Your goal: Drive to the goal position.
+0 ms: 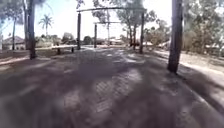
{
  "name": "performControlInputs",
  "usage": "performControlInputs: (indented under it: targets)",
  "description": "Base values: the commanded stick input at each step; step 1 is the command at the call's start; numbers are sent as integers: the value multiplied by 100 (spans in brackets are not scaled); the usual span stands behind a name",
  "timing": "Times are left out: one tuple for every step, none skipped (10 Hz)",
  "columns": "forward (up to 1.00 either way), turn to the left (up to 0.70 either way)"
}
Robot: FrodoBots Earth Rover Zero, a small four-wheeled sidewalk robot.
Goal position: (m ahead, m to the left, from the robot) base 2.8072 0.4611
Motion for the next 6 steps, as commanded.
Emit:
performControlInputs:
  targets:
    - [100, 0]
    - [100, 0]
    - [100, 0]
    - [100, 0]
    - [100, 0]
    - [100, 0]
